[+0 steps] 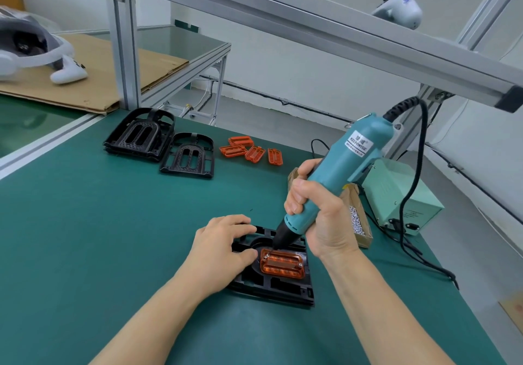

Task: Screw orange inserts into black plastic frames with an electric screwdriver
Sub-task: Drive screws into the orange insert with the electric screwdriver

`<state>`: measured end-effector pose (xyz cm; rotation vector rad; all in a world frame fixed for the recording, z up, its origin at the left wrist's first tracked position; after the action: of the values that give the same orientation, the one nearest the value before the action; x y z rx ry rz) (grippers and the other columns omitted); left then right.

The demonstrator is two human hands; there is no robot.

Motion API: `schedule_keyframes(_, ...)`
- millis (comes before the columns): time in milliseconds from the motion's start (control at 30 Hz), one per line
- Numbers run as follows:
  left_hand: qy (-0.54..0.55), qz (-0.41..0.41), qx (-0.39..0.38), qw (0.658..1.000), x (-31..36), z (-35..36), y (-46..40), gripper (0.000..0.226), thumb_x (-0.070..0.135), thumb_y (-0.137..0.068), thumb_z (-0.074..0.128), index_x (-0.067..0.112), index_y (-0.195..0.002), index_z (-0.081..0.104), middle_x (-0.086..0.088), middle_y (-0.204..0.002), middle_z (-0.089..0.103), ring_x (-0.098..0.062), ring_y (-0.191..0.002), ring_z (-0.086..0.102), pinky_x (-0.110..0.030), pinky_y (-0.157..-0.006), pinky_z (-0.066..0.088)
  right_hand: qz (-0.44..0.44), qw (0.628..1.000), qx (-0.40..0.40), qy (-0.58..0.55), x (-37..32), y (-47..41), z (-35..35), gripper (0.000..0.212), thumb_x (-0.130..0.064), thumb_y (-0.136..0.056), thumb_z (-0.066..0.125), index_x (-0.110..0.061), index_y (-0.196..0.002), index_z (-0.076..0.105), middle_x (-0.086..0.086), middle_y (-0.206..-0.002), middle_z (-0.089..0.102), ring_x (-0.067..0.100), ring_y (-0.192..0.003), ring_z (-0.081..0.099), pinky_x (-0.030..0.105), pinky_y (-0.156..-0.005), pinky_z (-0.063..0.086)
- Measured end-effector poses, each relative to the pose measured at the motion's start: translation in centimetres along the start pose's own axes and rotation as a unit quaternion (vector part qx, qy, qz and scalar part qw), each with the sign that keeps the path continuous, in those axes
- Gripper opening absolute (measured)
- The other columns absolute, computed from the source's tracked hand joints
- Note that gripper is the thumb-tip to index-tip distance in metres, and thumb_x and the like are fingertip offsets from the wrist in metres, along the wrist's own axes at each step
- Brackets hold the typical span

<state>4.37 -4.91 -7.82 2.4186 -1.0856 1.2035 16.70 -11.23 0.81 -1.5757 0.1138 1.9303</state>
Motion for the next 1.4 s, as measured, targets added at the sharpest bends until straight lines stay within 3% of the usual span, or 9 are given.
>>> schedule_keyframes(333,0.012,0.0,0.001,1.0,-0.3,0.2,-0.3,0.042,0.028,-0.086,0.064,0.03,-0.128,0.057,0.022,-0.138,0.043,-0.003,-0.129,0.03,-0.032,-0.111,0.024,0.009,0.997,-0.076,0.013,0.4,-0.3,1.7,0.021,0.0,-0.072,0.059,-0.02,-0.079,0.06,0.001,-0.05,0.042,0.015,-0.041,0.038,0.024,-0.049,0.039)
schedule_keyframes(500,0.022,-0.002,0.011,1.0,-0.4,0.3,-0.3,0.042,0.025,-0.085,0.066,0.029,-0.126,0.059,0.024,-0.135,0.044,-0.004,-0.124,0.034,-0.021,-0.098,0.03,0.012,0.991,-0.133,0.025,0.5,-0.3,3.2,0.016,-0.01,-0.067,0.064,-0.019,-0.081,0.061,0.005,-0.055,0.041,0.015,-0.041,0.037,0.025,-0.049,0.039)
schedule_keyframes(633,0.035,-0.009,0.007,0.999,-0.5,0.4,-0.3,0.042,0.024,-0.083,0.067,0.028,-0.124,0.061,0.025,-0.13,0.045,-0.005,-0.117,0.039,-0.025,-0.094,0.039,0.035,0.986,-0.16,0.044,0.8,-0.6,4.0,0.019,0.001,-0.072,0.059,-0.016,-0.081,0.059,0.005,-0.053,0.042,0.015,-0.04,0.037,0.024,-0.049,0.039)
schedule_keyframes(733,0.034,-0.004,0.01,0.999,-0.5,0.3,-0.3,0.041,0.025,-0.084,0.066,0.03,-0.124,0.061,0.027,-0.13,0.045,-0.002,-0.116,0.037,-0.022,-0.09,0.034,0.077,0.981,-0.174,0.039,1.1,-1.3,4.4,0.017,0.002,-0.072,0.056,-0.012,-0.081,0.057,0.003,-0.049,0.042,0.014,-0.038,0.037,0.022,-0.047,0.038)
schedule_keyframes(867,0.03,0.008,0.013,0.999,-0.4,0.3,-0.4,0.041,0.025,-0.084,0.065,0.029,-0.125,0.061,0.026,-0.132,0.045,-0.002,-0.121,0.035,-0.018,-0.089,0.028,0.083,0.981,-0.17,0.049,1.5,-1.8,4.8,0.015,0.001,-0.072,0.056,-0.01,-0.081,0.056,0.003,-0.048,0.041,0.014,-0.038,0.036,0.022,-0.045,0.037)
schedule_keyframes(1067,0.04,0.006,0.006,0.999,-0.4,0.4,-0.5,0.04,0.023,-0.084,0.065,0.027,-0.124,0.062,0.024,-0.132,0.047,-0.003,-0.12,0.037,-0.024,-0.097,0.037,0.057,0.983,-0.167,0.047,1.5,-1.2,4.8,0.021,0.001,-0.073,0.058,-0.02,-0.076,0.061,0.002,-0.049,0.043,0.015,-0.038,0.036,0.023,-0.046,0.039)
schedule_keyframes(1400,0.029,0.011,0.016,0.999,-0.7,0.5,-0.5,0.042,0.026,-0.084,0.065,0.03,-0.125,0.06,0.028,-0.129,0.043,0.001,-0.119,0.035,-0.016,-0.088,0.027,0.012,0.996,-0.088,0.011,0.9,-0.7,1.6,0.022,0.0,-0.077,0.057,-0.019,-0.088,0.058,0.002,-0.052,0.042,0.015,-0.041,0.038,0.025,-0.049,0.039)
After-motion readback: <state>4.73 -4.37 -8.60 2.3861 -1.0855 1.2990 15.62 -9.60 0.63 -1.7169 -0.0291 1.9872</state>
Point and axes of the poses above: each hand's wrist, its own y-axis away from the middle knuckle, its own z-axis out of the palm, x = y × z, the point moved 8 cm from there along -y, towards the middle knuckle
